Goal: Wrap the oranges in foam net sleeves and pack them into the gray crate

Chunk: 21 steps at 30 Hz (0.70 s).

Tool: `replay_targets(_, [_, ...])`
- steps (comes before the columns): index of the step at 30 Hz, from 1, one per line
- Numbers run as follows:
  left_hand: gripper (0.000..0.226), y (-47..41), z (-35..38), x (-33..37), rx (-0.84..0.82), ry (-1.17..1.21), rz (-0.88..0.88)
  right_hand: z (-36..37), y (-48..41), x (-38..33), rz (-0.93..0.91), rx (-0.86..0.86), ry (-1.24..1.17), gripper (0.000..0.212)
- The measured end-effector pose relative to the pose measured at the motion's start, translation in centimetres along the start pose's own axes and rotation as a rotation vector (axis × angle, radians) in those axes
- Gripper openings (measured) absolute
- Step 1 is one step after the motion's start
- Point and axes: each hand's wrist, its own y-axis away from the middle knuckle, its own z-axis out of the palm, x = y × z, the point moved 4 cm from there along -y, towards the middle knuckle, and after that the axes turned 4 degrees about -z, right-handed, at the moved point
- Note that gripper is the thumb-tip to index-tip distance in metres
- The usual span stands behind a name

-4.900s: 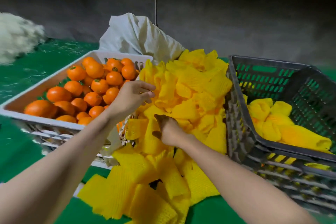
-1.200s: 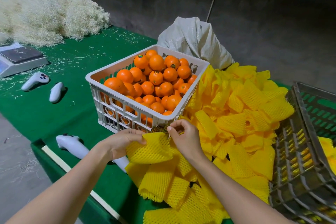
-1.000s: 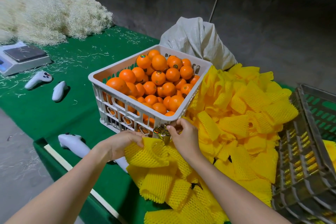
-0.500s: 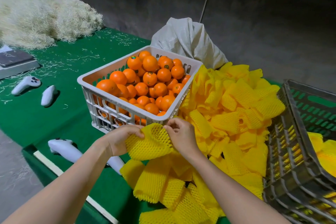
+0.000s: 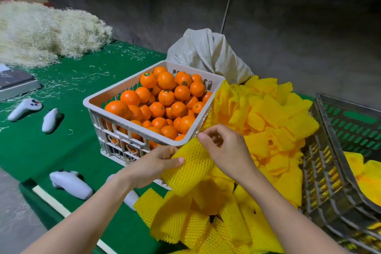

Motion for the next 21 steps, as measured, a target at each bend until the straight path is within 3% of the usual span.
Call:
replay_targets(2, [0.035, 0.7, 0.1, 0.3, -0.005, -0.055, 0.066, 0.1, -0.5, 0.0, 0.061, -0.083, 0.043, 0.031])
replay_targets(5, [0.034, 1.2, -0.5, 1.5, 0.025, -0.043, 0.127, 0.7, -1.1, -1.0, 0.005, -0.183, 0.049, 0.032])
replay_targets(10, [0.036, 0.7, -2.1, 4.0, 0.102, -0.075, 0.229, 1.2, -3.4, -3.6, -0.184, -0.139, 0.085, 0.034])
replay_targets(15, [0.031, 0.5, -5.4, 5.9, 0.174, -0.122, 0.295, 3.9, -6.4, -4.1, -0.218, -0.052, 0.093, 0.023])
replay_targets(18, [0.038, -0.9, -9.7, 7.0, 0.406, -0.116, 0.254, 6.7, -8.6, -3.4, -0.144, -0.008, 0.001, 0.018])
replay_targets(19, [0.033, -1.4, -11.6, 7.5, 0.532, -0.219, 0.251, 7.7, -9.2, -3.0, -0.110, -0.015, -0.018, 0.018])
replay_targets(21, [0.016, -2.7, -15.2, 8.3, 0.730, -0.702, 0.171, 9.6, -10.1, -2.1, -0.054, -0.030, -0.026, 0.017])
